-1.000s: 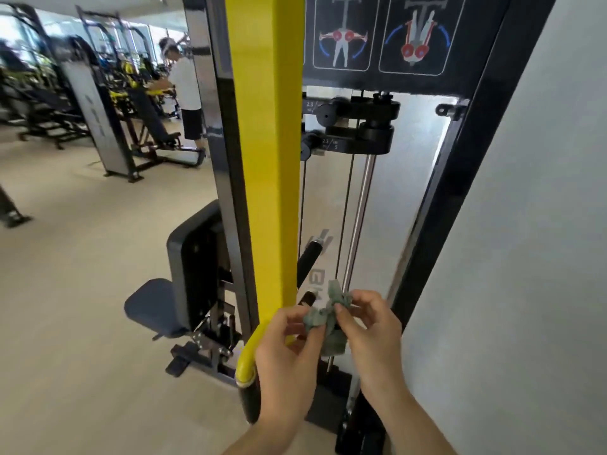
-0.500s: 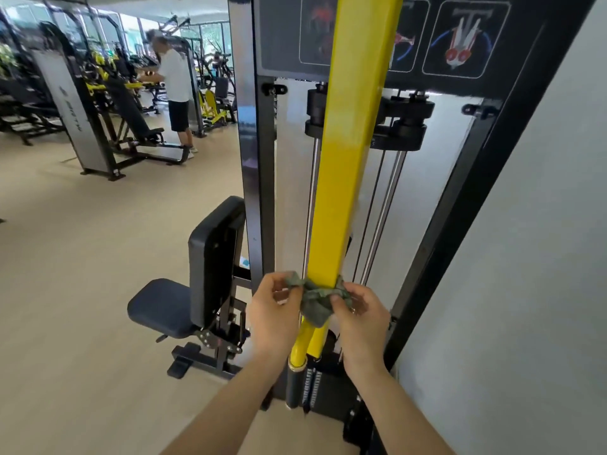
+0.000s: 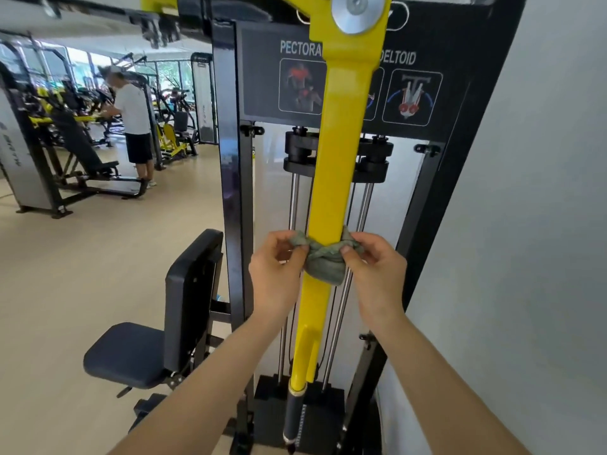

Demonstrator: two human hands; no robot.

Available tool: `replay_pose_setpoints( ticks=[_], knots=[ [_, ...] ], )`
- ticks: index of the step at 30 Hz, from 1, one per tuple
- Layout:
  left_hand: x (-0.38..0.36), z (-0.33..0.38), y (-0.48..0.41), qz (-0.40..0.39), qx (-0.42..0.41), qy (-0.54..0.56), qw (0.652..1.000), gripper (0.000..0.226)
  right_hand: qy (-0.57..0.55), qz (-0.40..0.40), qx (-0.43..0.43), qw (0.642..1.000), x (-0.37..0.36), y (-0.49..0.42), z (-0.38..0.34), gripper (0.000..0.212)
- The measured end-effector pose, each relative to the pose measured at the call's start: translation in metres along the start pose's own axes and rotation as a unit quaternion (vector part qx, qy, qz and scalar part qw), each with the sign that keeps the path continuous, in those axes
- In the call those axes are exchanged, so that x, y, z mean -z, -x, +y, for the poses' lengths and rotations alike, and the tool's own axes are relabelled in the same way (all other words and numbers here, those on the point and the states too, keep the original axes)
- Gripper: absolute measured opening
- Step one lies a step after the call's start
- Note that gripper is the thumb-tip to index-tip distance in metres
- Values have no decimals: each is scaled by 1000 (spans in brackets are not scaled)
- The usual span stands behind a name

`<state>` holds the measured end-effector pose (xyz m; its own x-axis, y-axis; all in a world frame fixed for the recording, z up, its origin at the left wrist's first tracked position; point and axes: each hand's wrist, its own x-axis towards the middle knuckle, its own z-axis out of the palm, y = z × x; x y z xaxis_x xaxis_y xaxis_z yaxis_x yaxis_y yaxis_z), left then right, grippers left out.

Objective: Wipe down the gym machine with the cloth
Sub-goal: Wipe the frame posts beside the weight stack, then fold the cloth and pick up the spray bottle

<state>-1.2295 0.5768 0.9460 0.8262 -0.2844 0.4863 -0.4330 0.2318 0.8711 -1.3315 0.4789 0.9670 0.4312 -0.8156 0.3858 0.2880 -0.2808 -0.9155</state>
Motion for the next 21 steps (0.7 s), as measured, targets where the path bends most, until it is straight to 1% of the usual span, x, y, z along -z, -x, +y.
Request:
replay_pose_setpoints(
  ticks=[3, 5, 8, 10, 12, 16, 19, 21],
  knots=[
    [-2, 22, -18, -12, -14, 27, 999, 17, 3, 5, 45, 999, -5, -9, -22, 25],
    [-1, 44, -32, -29, -40, 57, 997, 15, 5, 9, 77, 997, -8, -14, -39, 26],
    [8, 78, -44, -59, -95, 114, 987, 14, -27, 29, 138, 990, -13, -12, -65, 27],
    [22, 86, -38, -70, -111, 142, 981, 15, -44, 25, 164, 985, -16, 3, -72, 26],
    [41, 74, -22, -71, -84, 143, 984, 14, -47, 4, 149, 988, -18, 27, -65, 26],
    [94, 17, 22, -68, 33, 117, 990, 15, -26, -59, 73, 995, -25, 82, -22, 25],
    [137, -19, 50, -74, 112, 94, 987, 13, 40, -132, 10, 990, -38, 122, 13, 30],
    [166, -36, 67, -81, 144, 79, 983, 17, 89, -194, -35, 976, -48, 148, 36, 34]
  ],
)
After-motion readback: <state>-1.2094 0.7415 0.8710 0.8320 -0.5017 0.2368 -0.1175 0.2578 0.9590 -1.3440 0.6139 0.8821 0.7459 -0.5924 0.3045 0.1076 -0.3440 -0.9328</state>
